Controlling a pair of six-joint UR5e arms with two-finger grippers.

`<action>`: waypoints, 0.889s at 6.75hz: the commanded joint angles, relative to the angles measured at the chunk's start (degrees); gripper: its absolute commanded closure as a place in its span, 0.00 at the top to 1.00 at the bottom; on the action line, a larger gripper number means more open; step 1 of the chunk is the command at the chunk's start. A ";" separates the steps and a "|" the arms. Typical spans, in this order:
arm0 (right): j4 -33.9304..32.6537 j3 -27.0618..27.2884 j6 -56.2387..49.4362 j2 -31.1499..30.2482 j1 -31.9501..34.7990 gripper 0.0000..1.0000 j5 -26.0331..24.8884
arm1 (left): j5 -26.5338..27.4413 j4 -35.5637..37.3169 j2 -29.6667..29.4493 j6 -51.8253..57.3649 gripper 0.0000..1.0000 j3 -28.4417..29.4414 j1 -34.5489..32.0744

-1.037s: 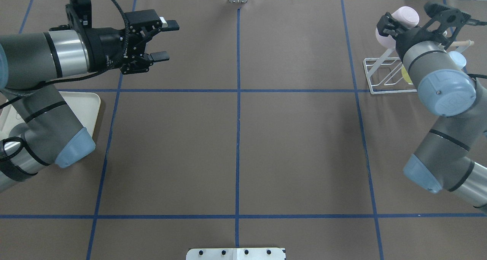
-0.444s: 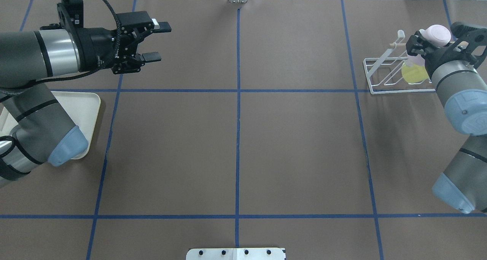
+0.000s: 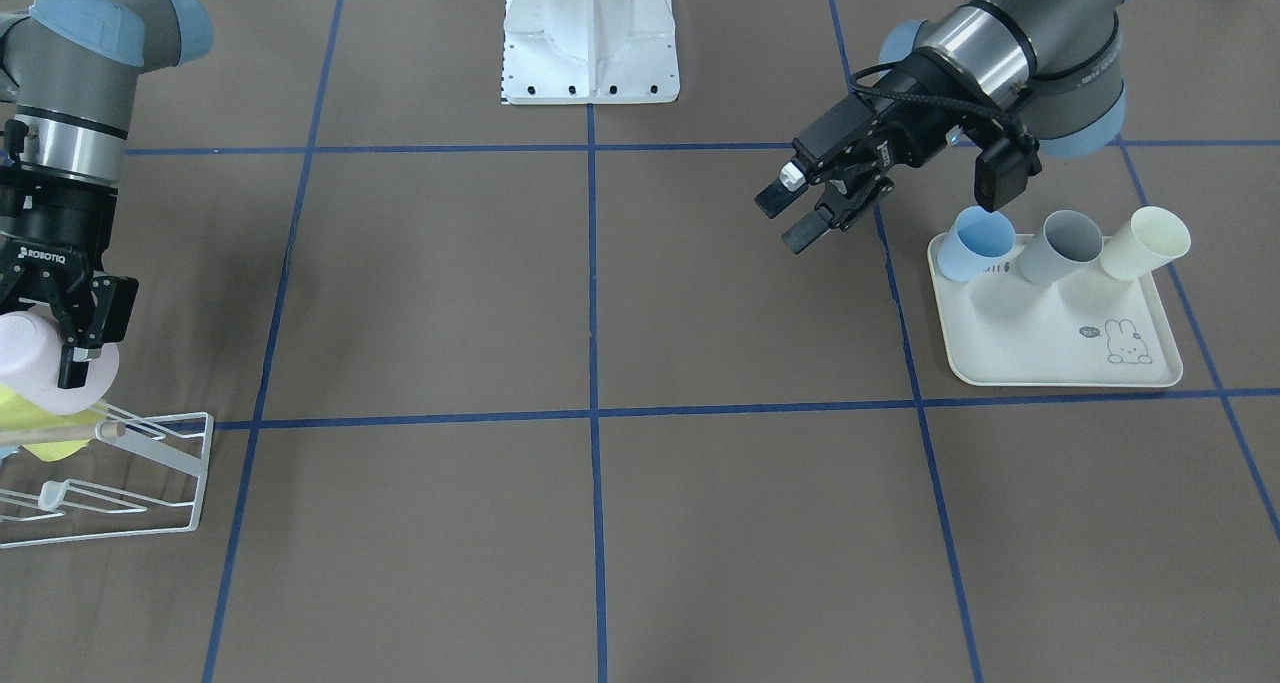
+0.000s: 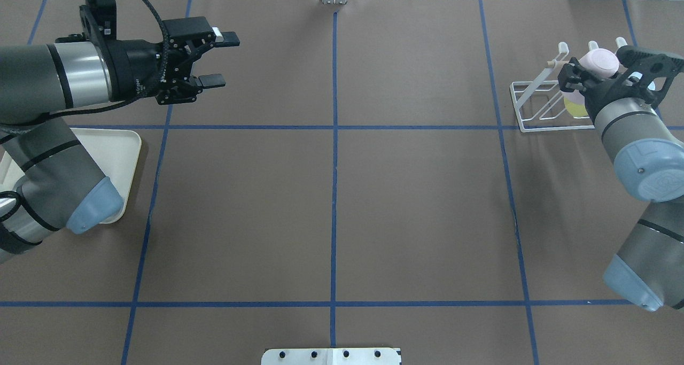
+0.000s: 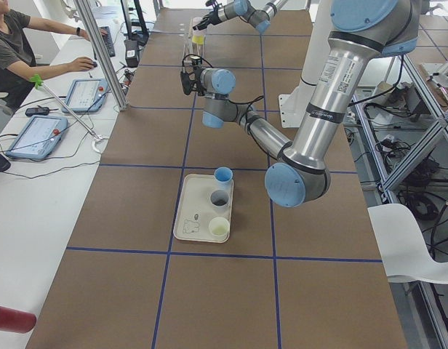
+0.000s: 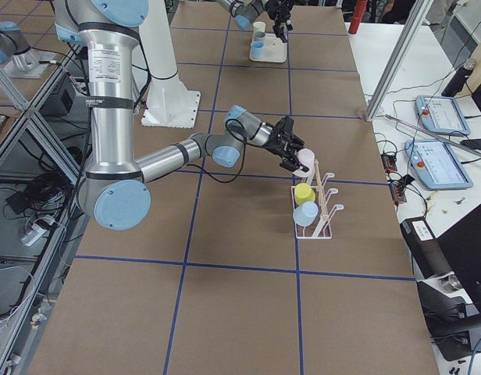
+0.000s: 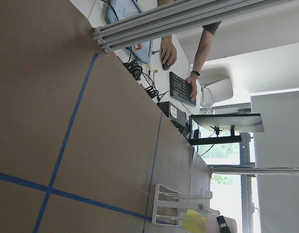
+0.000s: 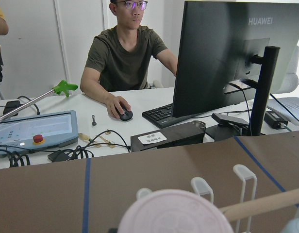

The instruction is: Transfer IKEA cup to right arm and place on rack

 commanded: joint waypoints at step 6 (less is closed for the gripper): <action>0.09 -2.00 0.00 -0.15 -1.92 0.00 -1.24 | 0.30 0.00 0.06 -0.09 1.00 -0.09 -0.01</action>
